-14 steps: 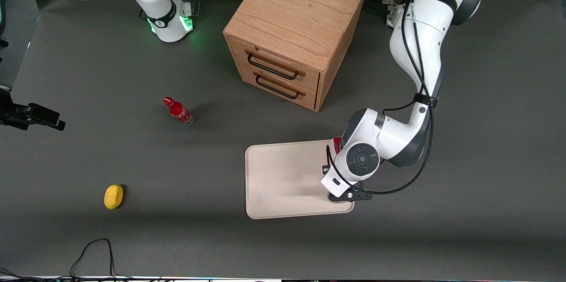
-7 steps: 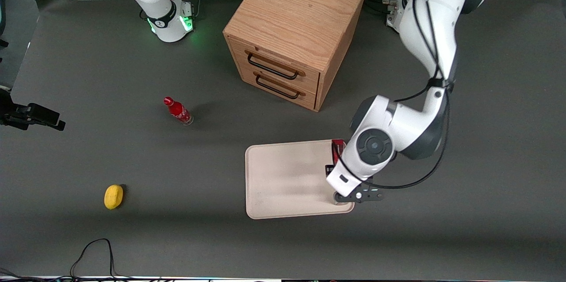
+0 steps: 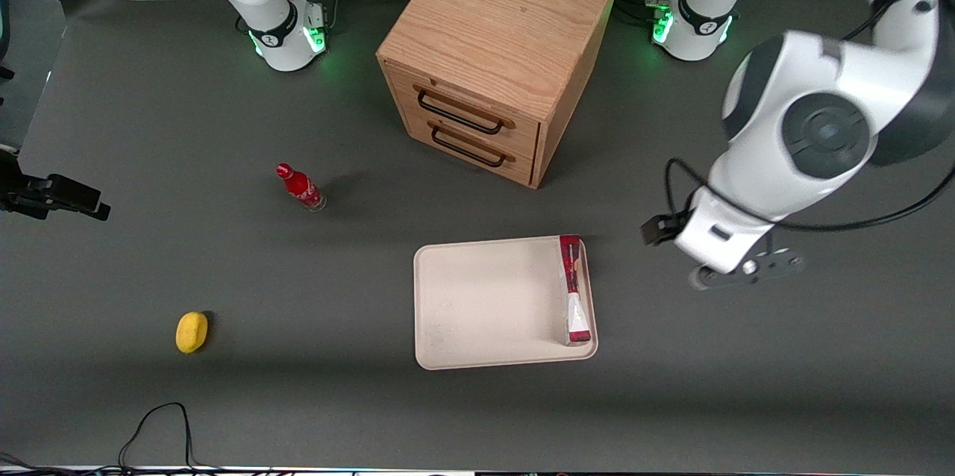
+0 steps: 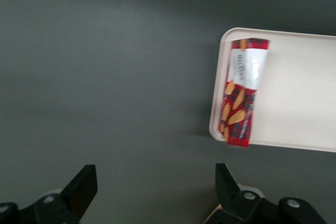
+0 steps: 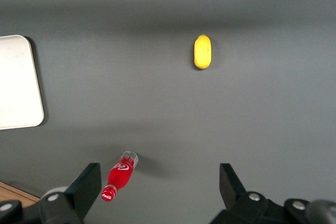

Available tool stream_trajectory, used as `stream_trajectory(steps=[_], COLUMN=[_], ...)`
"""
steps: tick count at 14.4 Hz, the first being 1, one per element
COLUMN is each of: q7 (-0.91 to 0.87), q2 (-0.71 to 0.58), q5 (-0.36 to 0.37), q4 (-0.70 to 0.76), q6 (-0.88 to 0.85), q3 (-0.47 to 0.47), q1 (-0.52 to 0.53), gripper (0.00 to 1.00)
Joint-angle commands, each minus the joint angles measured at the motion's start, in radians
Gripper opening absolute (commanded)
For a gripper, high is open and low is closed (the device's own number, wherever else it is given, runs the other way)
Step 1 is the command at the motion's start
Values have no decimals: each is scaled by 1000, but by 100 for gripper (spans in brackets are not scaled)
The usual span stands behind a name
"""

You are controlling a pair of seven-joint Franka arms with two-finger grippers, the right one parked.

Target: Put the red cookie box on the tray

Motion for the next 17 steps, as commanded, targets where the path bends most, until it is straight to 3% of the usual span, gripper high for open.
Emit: stream_trajectory(steps=[1, 6, 17], q7=[134, 370, 427], q2=[-254, -506, -470], q5=[9, 10, -14], q4=[-282, -470, -473], q6=[11, -42, 48], q3=[-6, -12, -6], q1=[80, 195, 196], gripper=[100, 100, 100])
